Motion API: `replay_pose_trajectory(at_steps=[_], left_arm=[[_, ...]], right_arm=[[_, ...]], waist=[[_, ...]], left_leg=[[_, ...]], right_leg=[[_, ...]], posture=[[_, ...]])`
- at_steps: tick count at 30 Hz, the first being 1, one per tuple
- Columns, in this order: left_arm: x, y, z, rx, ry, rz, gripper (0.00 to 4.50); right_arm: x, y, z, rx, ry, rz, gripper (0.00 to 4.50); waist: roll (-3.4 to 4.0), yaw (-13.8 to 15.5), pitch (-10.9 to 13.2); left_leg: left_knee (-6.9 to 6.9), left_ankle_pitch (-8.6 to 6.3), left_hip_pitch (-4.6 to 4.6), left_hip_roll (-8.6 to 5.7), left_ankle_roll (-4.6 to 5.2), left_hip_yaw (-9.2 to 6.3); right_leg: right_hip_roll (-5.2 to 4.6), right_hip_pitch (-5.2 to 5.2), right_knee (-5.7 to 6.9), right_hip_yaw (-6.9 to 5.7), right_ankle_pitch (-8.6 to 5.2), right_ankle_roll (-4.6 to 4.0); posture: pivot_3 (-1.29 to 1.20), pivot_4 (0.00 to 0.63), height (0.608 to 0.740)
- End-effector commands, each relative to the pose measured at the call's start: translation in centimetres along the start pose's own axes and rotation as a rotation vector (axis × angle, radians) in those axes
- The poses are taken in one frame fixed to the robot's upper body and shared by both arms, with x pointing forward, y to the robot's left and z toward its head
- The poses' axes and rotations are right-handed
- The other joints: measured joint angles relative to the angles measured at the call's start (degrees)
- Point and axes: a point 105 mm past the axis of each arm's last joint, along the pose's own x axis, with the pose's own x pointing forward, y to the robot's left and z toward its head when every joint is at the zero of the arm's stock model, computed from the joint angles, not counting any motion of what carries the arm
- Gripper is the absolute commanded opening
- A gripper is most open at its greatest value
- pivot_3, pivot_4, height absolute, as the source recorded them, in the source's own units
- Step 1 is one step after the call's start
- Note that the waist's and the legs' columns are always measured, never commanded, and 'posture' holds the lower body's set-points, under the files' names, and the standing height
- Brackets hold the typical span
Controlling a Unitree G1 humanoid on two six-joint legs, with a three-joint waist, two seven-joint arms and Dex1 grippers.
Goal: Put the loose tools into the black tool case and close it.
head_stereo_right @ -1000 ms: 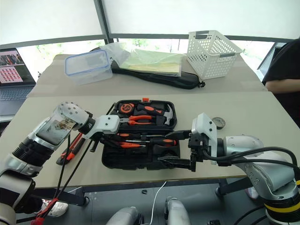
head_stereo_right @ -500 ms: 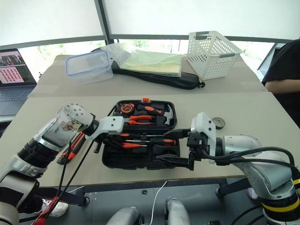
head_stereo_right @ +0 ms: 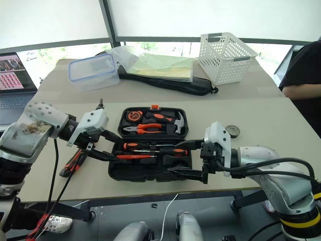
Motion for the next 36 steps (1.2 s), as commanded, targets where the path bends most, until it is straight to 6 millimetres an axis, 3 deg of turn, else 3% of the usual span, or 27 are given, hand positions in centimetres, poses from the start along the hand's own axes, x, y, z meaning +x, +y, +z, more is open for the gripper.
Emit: replay_pose_trajectory(at_steps=[1,5,10,17,24,32,36], left_arm=[[0.3,2.1,0.1,-0.060,-0.202,0.159,1.52],[2.1,1.6,-0.6,-0.119,-0.270,0.150,0.03],[3.4,0.3,-1.5,-0.174,-0.269,0.092,0.03],[4.8,-0.2,-4.9,-0.160,-0.131,0.132,0.03],[4.1,-0.2,-7.4,-0.118,-0.059,0.192,0.03],[2.3,-0.4,-2.0,-0.144,-0.263,0.113,0.03],[3.4,1.0,-2.0,-0.137,-0.239,0.159,0.03]], right_arm=[[-0.3,0.0,0.5,-0.059,-0.002,-0.004,4.50],[-0.4,-0.3,0.6,-0.065,0.002,-0.010,4.50],[-0.5,-0.4,0.5,-0.065,0.009,-0.012,4.50],[-0.3,-0.2,0.3,-0.056,0.011,-0.006,4.50],[-0.2,-0.1,0.3,-0.047,0.007,-0.004,4.50],[0.0,-0.1,0.1,-0.040,0.007,0.001,4.50],[0.1,-0.2,0.2,-0.041,0.005,0.001,4.50]], waist=[[0.00,0.23,0.00],[-0.01,-0.08,0.00],[-0.01,-0.22,-0.01],[0.00,-0.04,-0.01],[0.02,-0.14,-0.03],[0.03,-0.16,-0.03],[0.03,0.25,-0.03]], left_leg=[[0.00,0.00,0.02,-0.01,0.00,-0.01],[0.03,0.00,0.00,-0.02,-0.01,0.01],[0.03,0.00,0.00,-0.01,-0.02,0.01],[0.02,0.00,0.02,-0.01,-0.02,0.00],[-0.02,-0.01,0.34,0.01,-0.03,-0.03],[-0.07,-0.01,0.44,0.07,-0.02,-0.03],[-0.05,-0.01,0.31,0.00,-0.02,-0.08]], right_leg=[[0.00,0.02,0.02,0.00,0.00,0.00],[-0.04,0.01,0.00,0.00,0.01,0.00],[-0.07,-0.02,0.00,0.01,0.01,0.00],[-0.09,0.00,0.00,0.02,0.01,0.00],[-0.14,0.31,-0.01,0.01,0.01,0.00],[0.01,0.37,-0.01,0.01,0.00,0.01],[-0.03,0.34,-0.07,-0.06,-0.01,0.02]], posture=[[0.00,0.150,0.740],[0.00,0.150,0.740],[0.00,0.150,0.740],[0.00,0.150,0.740],[0.00,0.150,0.740],[0.00,0.150,0.740],[0.00,0.150,0.740]])
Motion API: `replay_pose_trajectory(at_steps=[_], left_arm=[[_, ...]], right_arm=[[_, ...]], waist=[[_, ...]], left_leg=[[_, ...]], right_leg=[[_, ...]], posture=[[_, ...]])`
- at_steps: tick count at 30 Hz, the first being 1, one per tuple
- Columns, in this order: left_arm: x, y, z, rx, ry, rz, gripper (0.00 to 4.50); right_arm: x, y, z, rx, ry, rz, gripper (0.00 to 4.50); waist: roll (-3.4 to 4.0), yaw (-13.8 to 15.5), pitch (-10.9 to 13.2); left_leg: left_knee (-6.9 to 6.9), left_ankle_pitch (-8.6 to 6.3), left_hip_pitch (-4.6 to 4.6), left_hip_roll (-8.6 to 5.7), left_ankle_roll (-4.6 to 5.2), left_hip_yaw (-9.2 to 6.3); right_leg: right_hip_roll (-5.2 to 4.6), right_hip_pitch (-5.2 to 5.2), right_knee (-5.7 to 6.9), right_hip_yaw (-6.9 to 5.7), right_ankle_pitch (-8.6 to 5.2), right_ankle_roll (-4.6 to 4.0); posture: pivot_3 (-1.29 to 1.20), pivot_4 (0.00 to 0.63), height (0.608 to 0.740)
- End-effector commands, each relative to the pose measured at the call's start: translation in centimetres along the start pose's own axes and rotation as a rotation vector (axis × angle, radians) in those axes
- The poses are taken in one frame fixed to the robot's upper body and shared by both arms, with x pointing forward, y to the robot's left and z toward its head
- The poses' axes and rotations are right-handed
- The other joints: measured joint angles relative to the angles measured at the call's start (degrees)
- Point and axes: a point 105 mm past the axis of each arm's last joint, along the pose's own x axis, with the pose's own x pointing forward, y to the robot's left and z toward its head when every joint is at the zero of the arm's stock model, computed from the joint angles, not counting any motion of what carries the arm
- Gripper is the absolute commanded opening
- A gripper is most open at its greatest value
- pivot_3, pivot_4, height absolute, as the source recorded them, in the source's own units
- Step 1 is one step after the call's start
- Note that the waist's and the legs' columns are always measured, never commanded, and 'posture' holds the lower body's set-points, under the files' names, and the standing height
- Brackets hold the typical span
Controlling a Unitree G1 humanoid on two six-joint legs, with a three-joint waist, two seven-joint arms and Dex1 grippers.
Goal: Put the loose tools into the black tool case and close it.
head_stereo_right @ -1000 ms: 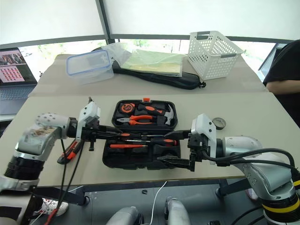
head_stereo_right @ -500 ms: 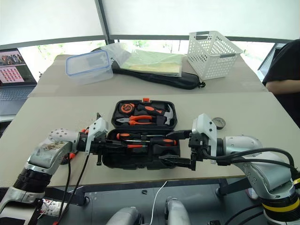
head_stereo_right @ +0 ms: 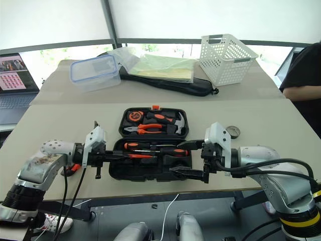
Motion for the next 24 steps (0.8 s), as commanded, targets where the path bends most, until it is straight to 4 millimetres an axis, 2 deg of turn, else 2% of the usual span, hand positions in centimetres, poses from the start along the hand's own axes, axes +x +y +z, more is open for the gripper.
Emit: replay_pose_trajectory(at_steps=[1,5,8,16,21,24], left_arm=[[0.9,0.9,0.3,0.034,0.003,0.034,0.03],[2.0,1.2,-0.6,0.045,0.040,0.031,0.03],[2.2,0.6,-1.6,0.051,0.089,-0.008,0.03],[0.8,0.4,-3.7,0.086,0.166,0.004,0.03],[0.4,0.9,-3.8,0.095,0.170,0.030,0.03],[0.6,1.0,-3.1,0.110,0.137,0.036,0.03]], right_arm=[[0.0,0.0,0.8,-0.038,-0.018,-0.004,4.50],[0.1,0.1,0.8,-0.037,-0.021,-0.005,4.50],[0.0,0.2,0.8,-0.037,-0.019,-0.010,4.50],[-0.1,0.1,0.8,-0.031,-0.020,-0.024,4.50],[-0.2,0.0,0.8,-0.026,-0.025,-0.028,4.50],[-0.2,0.0,0.8,-0.024,-0.023,-0.029,4.50]], waist=[[0.00,-0.06,0.00],[0.00,-0.48,0.00],[0.00,-0.45,0.00],[0.01,-0.45,-0.01],[0.01,-0.32,-0.01],[0.01,-0.27,-0.01]], left_leg=[[0.00,0.00,0.00,-0.01,0.00,0.01],[-0.02,0.00,0.01,-0.02,-0.01,0.03],[-0.02,-0.01,0.00,0.00,-0.01,0.02],[-0.04,-0.01,0.04,0.00,-0.01,0.03],[-0.03,-0.01,0.05,0.00,-0.01,0.03],[-0.03,-0.01,0.06,0.00,-0.01,0.01]], right_leg=[[-0.05,0.00,-0.01,0.02,0.00,0.00],[-0.06,-0.03,-0.02,0.04,0.00,0.01],[-0.06,-0.05,-0.01,0.04,0.00,0.00],[-0.07,-0.04,-0.01,0.06,0.00,0.01],[-0.08,-0.01,0.00,0.06,0.00,0.01],[-0.08,0.02,-0.01,0.05,0.00,0.01]], posture=[[0.00,0.150,0.740],[0.00,0.150,0.740],[0.00,0.150,0.740],[0.00,0.150,0.740],[0.00,0.150,0.740],[0.00,0.150,0.740]])
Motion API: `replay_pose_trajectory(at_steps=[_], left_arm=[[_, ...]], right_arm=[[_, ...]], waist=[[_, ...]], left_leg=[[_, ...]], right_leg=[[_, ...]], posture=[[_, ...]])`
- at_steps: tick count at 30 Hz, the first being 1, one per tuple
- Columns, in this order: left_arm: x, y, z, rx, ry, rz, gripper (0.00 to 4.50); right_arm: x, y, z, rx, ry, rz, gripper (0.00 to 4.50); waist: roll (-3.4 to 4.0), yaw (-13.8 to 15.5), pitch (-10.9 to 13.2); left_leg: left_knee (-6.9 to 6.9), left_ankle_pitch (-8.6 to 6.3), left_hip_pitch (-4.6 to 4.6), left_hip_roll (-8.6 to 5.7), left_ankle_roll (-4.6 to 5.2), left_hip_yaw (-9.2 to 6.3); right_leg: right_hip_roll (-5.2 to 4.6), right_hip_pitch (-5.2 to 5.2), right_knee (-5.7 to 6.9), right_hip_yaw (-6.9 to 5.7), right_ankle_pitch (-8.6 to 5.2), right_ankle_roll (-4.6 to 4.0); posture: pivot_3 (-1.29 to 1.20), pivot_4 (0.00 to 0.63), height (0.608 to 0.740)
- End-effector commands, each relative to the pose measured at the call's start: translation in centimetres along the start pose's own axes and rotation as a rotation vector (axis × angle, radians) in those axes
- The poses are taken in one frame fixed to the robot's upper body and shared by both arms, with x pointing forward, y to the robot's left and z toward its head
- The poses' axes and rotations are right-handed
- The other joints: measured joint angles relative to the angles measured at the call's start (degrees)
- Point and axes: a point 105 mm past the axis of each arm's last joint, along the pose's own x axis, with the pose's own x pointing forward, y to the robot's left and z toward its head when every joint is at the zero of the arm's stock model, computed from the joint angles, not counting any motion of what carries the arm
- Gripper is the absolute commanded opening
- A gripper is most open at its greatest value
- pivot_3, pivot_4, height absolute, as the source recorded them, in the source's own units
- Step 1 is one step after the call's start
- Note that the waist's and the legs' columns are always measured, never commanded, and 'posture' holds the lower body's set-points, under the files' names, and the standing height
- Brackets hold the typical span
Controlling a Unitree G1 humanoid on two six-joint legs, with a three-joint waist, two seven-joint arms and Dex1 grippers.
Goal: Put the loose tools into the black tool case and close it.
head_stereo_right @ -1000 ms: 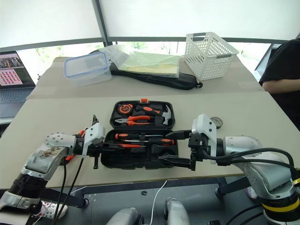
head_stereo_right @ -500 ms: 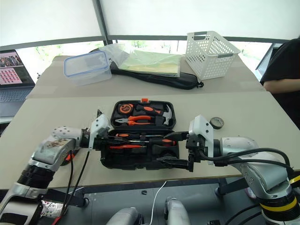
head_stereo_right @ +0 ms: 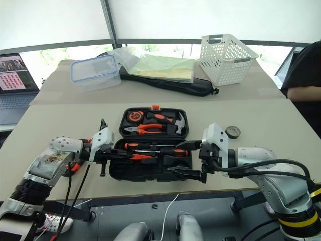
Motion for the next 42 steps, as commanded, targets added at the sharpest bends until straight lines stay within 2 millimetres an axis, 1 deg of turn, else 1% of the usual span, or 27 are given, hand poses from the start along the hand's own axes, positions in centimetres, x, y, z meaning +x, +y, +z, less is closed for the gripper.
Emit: replay_pose_trajectory(at_steps=[1,4,6,9,10,11,13,14,16,18,20,22,23,25,27,29,32,36,38,41,42], left_arm=[[-0.3,0.6,-0.1,-0.009,0.005,0.036,0.03],[-0.7,0.9,1.5,-0.006,-0.066,0.053,0.03],[-1.6,0.9,2.6,-0.005,-0.102,0.070,0.03],[-3.9,0.6,3.9,-0.029,-0.144,0.118,0.03],[-5.2,0.6,4.1,-0.049,-0.151,0.153,0.53],[-6.7,0.6,3.8,-0.073,-0.144,0.208,0.70],[-9.2,0.5,3.0,-0.112,-0.119,0.316,1.45],[-10.6,0.5,2.3,-0.148,-0.106,0.380,1.74],[-13.6,-0.1,0.3,-0.218,-0.070,0.515,2.58],[-16.3,-1.2,-2.1,-0.274,0.002,0.633,3.22],[-18.4,-2.4,-3.9,-0.326,0.057,0.719,3.94],[-19.8,-3.5,-5.1,-0.370,0.106,0.773,4.47],[-20.3,-4.1,-5.9,-0.380,0.155,0.796,4.47],[-20.8,-4.7,-6.6,-0.382,0.208,0.815,4.47],[-19.8,-5.1,-6.4,-0.409,0.193,0.793,4.47],[-18.3,-4.4,-6.3,-0.452,0.176,0.775,4.47],[-17.3,-3.4,-6.4,-0.496,0.165,0.773,4.47],[-16.0,-2.0,-7.7,-0.532,0.222,0.759,4.47],[-15.4,-1.3,-9.2,-0.556,0.302,0.758,4.47],[-14.9,-0.5,-10.1,-0.563,0.344,0.762,4.47],[-14.4,-0.4,-10.0,-0.567,0.328,0.742,4.22]], right_arm=[[-0.4,0.2,0.8,-0.029,-0.023,0.003,4.50],[-0.4,0.2,0.9,-0.033,-0.027,0.003,4.50],[-0.3,0.1,1.2,-0.046,-0.037,0.006,4.50],[-0.2,0.0,1.8,-0.063,-0.052,0.025,4.50],[-0.2,-0.3,2.1,-0.065,-0.059,0.029,4.50],[-0.1,-0.5,2.5,-0.062,-0.069,0.036,4.50],[-0.1,-0.6,3.2,-0.063,-0.091,0.064,4.50],[0.0,-0.6,3.6,-0.066,-0.106,0.082,4.50],[0.3,-0.8,4.1,-0.073,-0.125,0.112,4.50],[0.6,-0.5,4.4,-0.085,-0.130,0.154,4.50],[0.8,-0.3,4.5,-0.093,-0.128,0.191,4.50],[0.9,-0.1,4.6,-0.094,-0.124,0.225,4.50],[1.0,0.1,4.6,-0.095,-0.121,0.246,4.50],[1.1,0.2,4.6,-0.098,-0.117,0.266,4.50],[1.4,-0.1,4.4,-0.099,-0.114,0.264,4.50],[1.7,-0.2,4.4,-0.097,-0.113,0.262,4.50],[1.7,0.0,4.4,-0.093,-0.111,0.264,4.50],[1.6,0.3,4.1,-0.080,-0.102,0.254,4.50],[1.6,0.6,3.9,-0.084,-0.095,0.242,4.50],[1.6,0.9,3.7,-0.087,-0.093,0.231,4.50],[1.6,1.0,3.6,-0.092,-0.089,0.223,4.50]], waist=[[0.00,-0.03,0.00],[0.00,-0.02,0.00],[-0.01,-0.06,0.01],[-0.02,-0.35,0.01],[-0.02,-0.51,0.01],[-0.02,-0.79,0.01],[-0.01,-1.44,0.02],[-0.01,-1.52,0.02],[0.01,-1.77,0.02],[-0.01,-1.72,0.03],[-0.01,-1.52,0.03],[-0.02,-1.16,0.03],[-0.02,-0.79,0.04],[-0.02,-0.19,0.04],[-0.04,0.05,0.02],[-0.05,0.27,0.02],[-0.06,0.24,0.01],[-0.06,-0.22,0.00],[-0.06,-0.47,0.00],[-0.06,-0.65,0.00],[-0.04,-0.64,0.00]], left_leg=[[0.00,0.00,0.00,0.00,0.00,0.00],[0.00,0.00,0.00,0.00,0.00,0.00],[0.00,0.00,-0.02,0.00,0.00,0.00],[0.00,0.00,-0.11,0.00,0.00,0.00],[-0.01,0.00,-0.14,0.00,0.00,0.02],[-0.02,-0.01,-0.15,0.00,-0.01,0.02],[-0.09,-0.03,-0.15,0.03,-0.05,0.12],[-0.18,-0.02,-0.12,0.03,-0.06,0.12],[-0.30,0.00,-0.10,0.06,-0.09,0.14],[-0.49,0.02,0.00,0.09,-0.13,0.24],[-0.62,0.02,0.02,0.14,-0.14,0.29],[-0.68,0.02,0.01,0.15,-0.15,0.28],[-0.68,0.02,0.02,0.15,-0.15,0.29],[-0.67,0.02,0.01,0.14,-0.14,0.31],[-0.66,0.01,0.01,0.13,-0.13,0.30],[-0.65,0.00,0.02,0.13,-0.12,0.29],[-0.64,0.01,0.04,0.11,-0.14,0.24],[-0.73,0.07,0.11,0.12,-0.26,0.24],[-0.74,0.09,0.07,0.12,-0.29,0.24],[-0.76,0.09,0.09,0.11,-0.28,0.29],[-0.75,0.09,0.10,0.11,-0.28,0.30]], right_leg=[[0.00,0.00,0.00,0.00,0.00,0.00],[0.00,0.00,0.00,0.00,0.00,0.00],[0.00,-0.01,0.00,-0.01,0.00,0.00],[0.02,-0.11,0.00,-0.01,0.00,0.00],[0.03,-0.20,0.01,0.02,0.00,0.00],[0.04,-0.23,0.02,0.03,0.00,0.00],[0.11,-0.35,0.03,0.04,0.00,-0.01],[0.12,-0.36,0.03,0.04,-0.01,-0.02],[0.17,-0.39,0.02,0.01,-0.02,-0.04],[0.22,-0.42,-0.02,0.02,-0.03,-0.07],[0.27,-0.44,-0.03,0.02,-0.05,-0.10],[0.28,-0.44,-0.06,0.00,-0.07,-0.11],[0.28,-0.44,-0.07,-0.01,-0.07,-0.11],[0.25,-0.42,-0.08,-0.02,-0.08,-0.10],[0.20,-0.36,-0.08,-0.03,-0.08,-0.10],[0.12,-0.31,-0.07,-0.02,-0.07,-0.10],[0.10,-0.26,-0.03,-0.02,-0.06,-0.11],[0.16,-0.33,0.05,-0.02,-0.06,-0.13],[0.21,-0.40,0.04,-0.02,-0.05,-0.15],[0.21,-0.41,0.02,-0.02,-0.05,-0.14],[0.20,-0.41,0.02,-0.03,-0.05,-0.14]], posture=[[0.00,0.150,0.740],[0.00,0.150,0.740],[0.00,0.150,0.740],[0.00,0.150,0.740],[0.00,0.150,0.740],[0.00,0.150,0.740],[0.00,0.150,0.740],[0.00,0.150,0.740],[0.00,0.150,0.740],[0.00,0.150,0.740],[0.00,0.150,0.740],[0.00,0.150,0.740],[0.00,0.150,0.740],[0.00,0.150,0.740],[0.00,0.150,0.740],[0.00,0.150,0.740],[0.00,0.150,0.740],[0.00,0.150,0.740],[0.00,0.150,0.740],[0.00,0.150,0.740],[0.00,0.150,0.740]])
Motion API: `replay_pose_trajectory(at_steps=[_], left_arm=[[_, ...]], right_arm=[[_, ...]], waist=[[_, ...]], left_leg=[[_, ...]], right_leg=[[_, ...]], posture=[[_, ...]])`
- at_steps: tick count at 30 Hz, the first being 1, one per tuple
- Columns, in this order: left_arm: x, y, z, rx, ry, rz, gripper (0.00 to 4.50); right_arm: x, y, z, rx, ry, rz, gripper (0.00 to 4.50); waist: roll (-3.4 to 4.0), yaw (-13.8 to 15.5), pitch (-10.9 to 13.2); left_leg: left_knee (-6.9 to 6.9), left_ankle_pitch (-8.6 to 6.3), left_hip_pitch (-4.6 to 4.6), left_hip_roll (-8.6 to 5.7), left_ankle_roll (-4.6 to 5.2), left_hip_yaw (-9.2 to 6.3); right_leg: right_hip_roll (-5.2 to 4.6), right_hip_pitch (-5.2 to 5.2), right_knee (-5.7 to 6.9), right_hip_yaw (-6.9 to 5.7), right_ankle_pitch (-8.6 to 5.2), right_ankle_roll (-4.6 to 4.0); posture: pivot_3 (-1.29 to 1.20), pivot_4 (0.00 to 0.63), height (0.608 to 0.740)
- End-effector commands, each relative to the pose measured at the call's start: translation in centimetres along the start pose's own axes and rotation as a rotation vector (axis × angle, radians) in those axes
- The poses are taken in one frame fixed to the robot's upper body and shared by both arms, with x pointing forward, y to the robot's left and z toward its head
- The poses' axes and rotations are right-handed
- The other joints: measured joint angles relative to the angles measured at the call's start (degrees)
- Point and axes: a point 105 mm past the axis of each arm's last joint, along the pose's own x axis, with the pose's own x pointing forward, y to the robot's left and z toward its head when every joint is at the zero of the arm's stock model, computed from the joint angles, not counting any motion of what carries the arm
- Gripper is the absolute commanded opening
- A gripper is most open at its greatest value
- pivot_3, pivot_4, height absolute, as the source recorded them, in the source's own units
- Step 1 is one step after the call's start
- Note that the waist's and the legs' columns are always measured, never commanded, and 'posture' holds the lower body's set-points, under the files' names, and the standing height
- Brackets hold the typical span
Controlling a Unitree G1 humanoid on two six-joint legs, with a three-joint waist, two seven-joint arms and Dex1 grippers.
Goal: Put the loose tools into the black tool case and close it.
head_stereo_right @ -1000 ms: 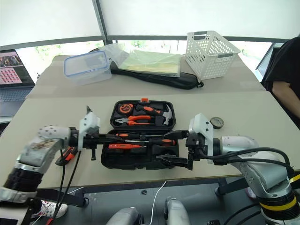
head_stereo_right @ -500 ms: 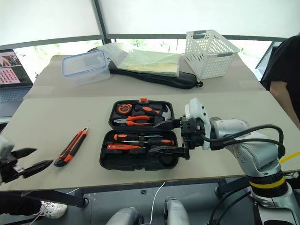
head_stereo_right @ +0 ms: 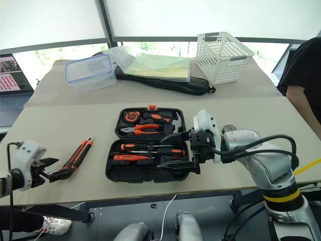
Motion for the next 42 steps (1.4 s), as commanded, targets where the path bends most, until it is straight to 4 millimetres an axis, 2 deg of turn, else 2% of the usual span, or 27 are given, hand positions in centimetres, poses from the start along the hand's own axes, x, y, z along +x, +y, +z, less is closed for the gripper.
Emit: replay_pose_trajectory(at_steps=[1,2,7,8,10,12,14,16,18,22,25,30,35,42], left_arm=[[1.0,0.2,-0.8,-0.007,0.040,-0.006,3.94],[1.2,0.0,-0.8,-0.002,0.038,-0.023,3.76],[1.3,0.6,-1.2,0.019,0.038,-0.023,2.10],[1.1,0.9,-0.7,0.022,0.019,-0.022,1.85],[0.5,1.4,1.5,0.062,-0.066,-0.026,1.80],[-0.5,0.9,4.4,0.152,-0.188,-0.091,1.80],[-1.7,-0.9,7.1,0.265,-0.282,-0.206,1.80],[-2.2,-2.7,8.7,0.391,-0.317,-0.306,1.80],[-2.1,-4.0,9.5,0.476,-0.316,-0.360,1.80],[-1.2,-9.4,9.3,0.728,-0.243,-0.652,1.80],[-0.3,-11.5,8.8,0.830,-0.188,-0.793,1.80],[2.1,-12.9,8.8,0.895,-0.127,-0.895,1.80],[3.7,-13.3,8.7,0.932,-0.117,-0.896,1.80],[4.2,-14.0,7.8,0.934,-0.085,-0.941,1.80]], right_arm=[[-0.1,0.7,0.6,-0.054,0.005,-0.017,4.50],[-0.2,0.7,0.5,-0.055,0.008,-0.024,4.50],[-0.5,0.8,0.3,-0.057,0.019,-0.051,4.50],[-0.6,0.8,0.2,-0.054,0.021,-0.056,4.50],[-0.9,0.9,0.0,-0.022,0.023,-0.060,4.50],[-1.3,1.4,-0.2,0.011,0.030,-0.041,4.50],[-1.6,1.8,-0.5,0.015,0.046,-0.035,4.50],[-1.9,1.8,-0.9,0.007,0.068,-0.055,4.50],[-2.1,1.9,-1.3,0.003,0.084,-0.060,4.50],[-2.4,2.1,-1.9,0.006,0.107,-0.074,4.50],[-2.3,2.1,-2.0,0.002,0.108,-0.086,4.50],[-2.2,2.3,-2.0,0.000,0.104,-0.117,4.50],[-2.3,2.5,-2.2,0.004,0.103,-0.149,4.50],[-2.3,2.2,-2.1,-0.004,0.099,-0.178,4.50]], waist=[[0.06,0.03,-0.03],[0.07,0.07,-0.03],[0.14,0.24,-0.07],[0.14,0.25,-0.08],[0.15,0.36,-0.08],[0.12,0.49,-0.06],[0.02,0.62,-0.01],[-0.08,0.61,-0.02],[-0.07,0.54,-0.02],[-0.06,0.36,-0.02],[-0.07,0.11,-0.02],[-0.08,0.34,-0.01],[-0.09,0.40,-0.01],[-0.09,0.49,-0.01]], left_leg=[[-0.02,0.00,0.00,0.00,0.00,0.01],[-0.02,0.00,0.03,-0.01,0.00,0.02],[-0.03,0.00,0.07,0.00,-0.01,0.01],[-0.03,0.00,0.08,0.00,-0.01,0.01],[-0.03,0.00,0.09,0.00,-0.01,0.01],[-0.02,0.00,0.03,0.00,0.00,-0.02],[0.01,0.00,-0.09,0.00,0.00,-0.04],[0.07,0.00,-0.18,0.00,0.00,-0.08],[0.07,0.00,-0.17,-0.02,0.00,-0.05],[0.02,0.00,-0.13,-0.03,0.01,0.05],[0.04,0.00,-0.14,-0.03,0.01,0.08],[0.06,0.01,-0.13,0.00,0.03,0.11],[0.15,-0.02,-0.16,0.00,0.12,0.12],[0.34,-0.08,-0.21,0.00,0.23,0.13]], right_leg=[[-0.01,0.00,-0.02,0.01,0.00,0.00],[-0.03,0.00,0.00,0.03,0.00,0.00],[-0.05,0.03,0.04,0.03,0.00,0.00],[-0.05,0.04,0.04,0.03,0.00,0.00],[-0.05,0.04,0.04,0.03,0.00,0.00],[-0.05,0.03,0.04,0.01,0.00,0.00],[-0.05,-0.02,0.02,-0.02,0.00,-0.01],[-0.07,-0.04,-0.02,-0.07,0.00,-0.01],[-0.10,-0.04,-0.06,-0.09,0.00,0.00],[-0.12,-0.04,-0.07,-0.08,0.00,0.01],[-0.09,-0.04,-0.07,-0.05,0.00,0.00],[-0.08,0.00,-0.04,0.07,0.02,-0.03],[-0.04,0.03,-0.03,0.06,0.02,-0.02],[-0.05,0.03,-0.06,0.06,0.02,0.01]], posture=[[0.00,0.150,0.740],[0.00,0.150,0.740],[0.00,0.150,0.740],[0.00,0.150,0.740],[0.00,0.150,0.740],[0.00,0.150,0.740],[0.00,0.150,0.740],[0.00,0.150,0.740],[0.00,0.150,0.740],[0.00,0.150,0.740],[0.00,0.150,0.740],[0.00,0.150,0.740],[0.00,0.150,0.740],[0.00,0.150,0.740]])
